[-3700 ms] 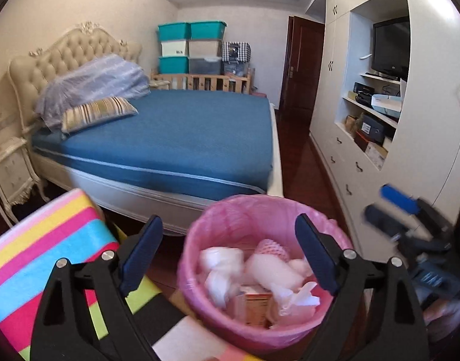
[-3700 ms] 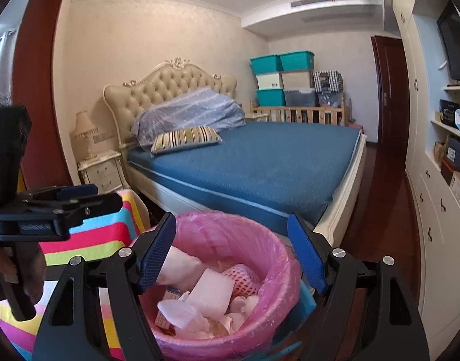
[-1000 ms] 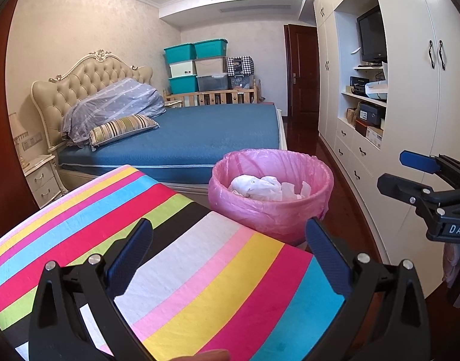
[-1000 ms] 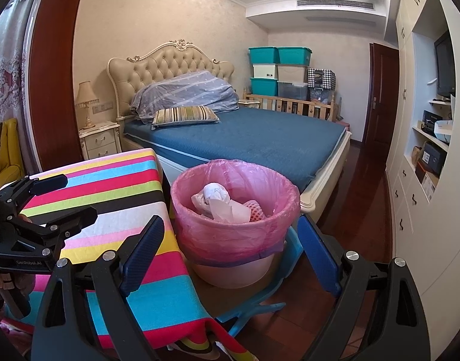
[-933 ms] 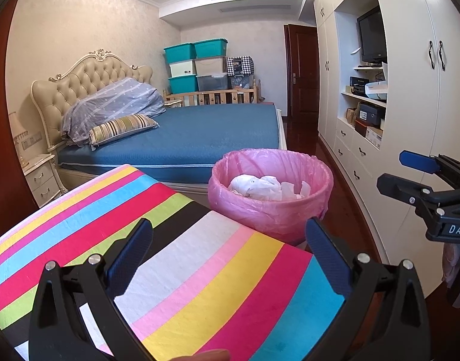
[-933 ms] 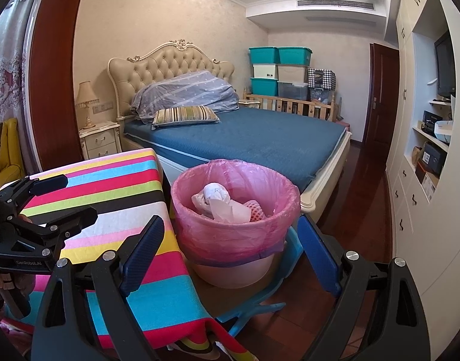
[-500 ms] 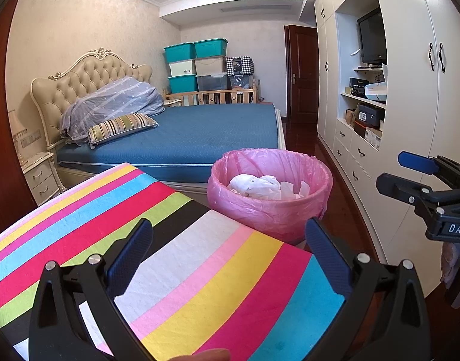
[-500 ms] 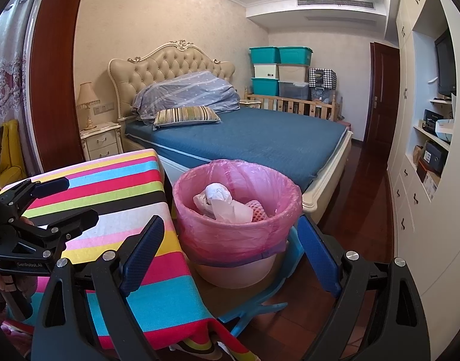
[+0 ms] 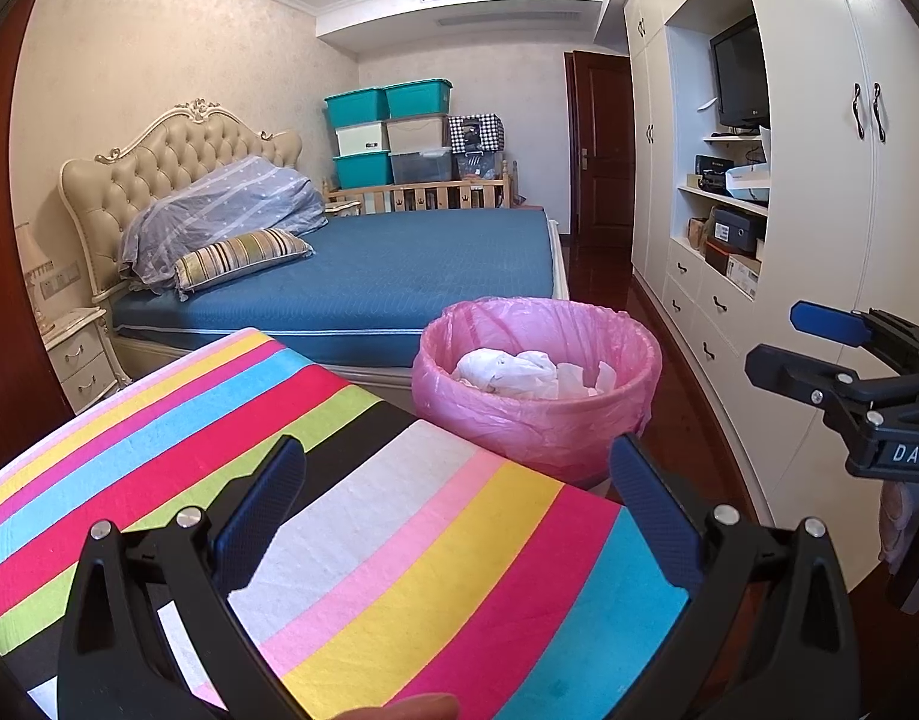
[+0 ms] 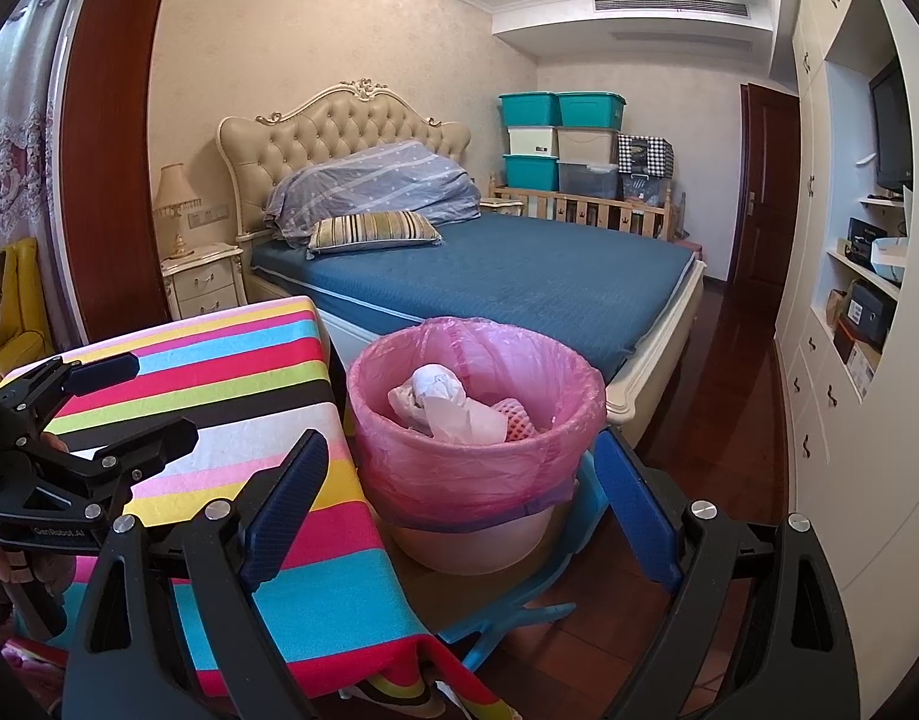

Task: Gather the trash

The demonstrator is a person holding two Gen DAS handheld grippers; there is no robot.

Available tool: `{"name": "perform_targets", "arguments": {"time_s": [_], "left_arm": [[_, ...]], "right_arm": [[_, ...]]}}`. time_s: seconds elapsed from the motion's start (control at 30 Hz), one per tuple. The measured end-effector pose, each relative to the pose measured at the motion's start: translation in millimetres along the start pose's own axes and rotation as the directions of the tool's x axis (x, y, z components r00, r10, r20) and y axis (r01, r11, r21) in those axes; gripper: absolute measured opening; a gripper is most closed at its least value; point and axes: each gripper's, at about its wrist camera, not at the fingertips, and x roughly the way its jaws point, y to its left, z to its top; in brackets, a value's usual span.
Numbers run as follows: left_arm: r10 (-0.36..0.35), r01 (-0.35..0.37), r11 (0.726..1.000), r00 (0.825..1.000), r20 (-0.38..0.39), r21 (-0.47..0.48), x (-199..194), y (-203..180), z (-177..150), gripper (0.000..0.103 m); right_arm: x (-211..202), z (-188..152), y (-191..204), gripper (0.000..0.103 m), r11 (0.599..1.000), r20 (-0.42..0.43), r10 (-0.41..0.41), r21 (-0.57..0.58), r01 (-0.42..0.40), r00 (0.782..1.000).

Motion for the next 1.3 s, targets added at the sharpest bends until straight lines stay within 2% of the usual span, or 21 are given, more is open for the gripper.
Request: {"name": "perform_targets", "arguments": {"time_s": [1.3], "left_arm": [[-0.008,0.008,1.0,1.0,0.009,0.014,-0.6,-0.3,-0.3,0.098]], "right_arm": [[2.8,-3.2,4.2,0.085,1.0,-0.004,0.003,0.008,-0.003,1.0]]}}
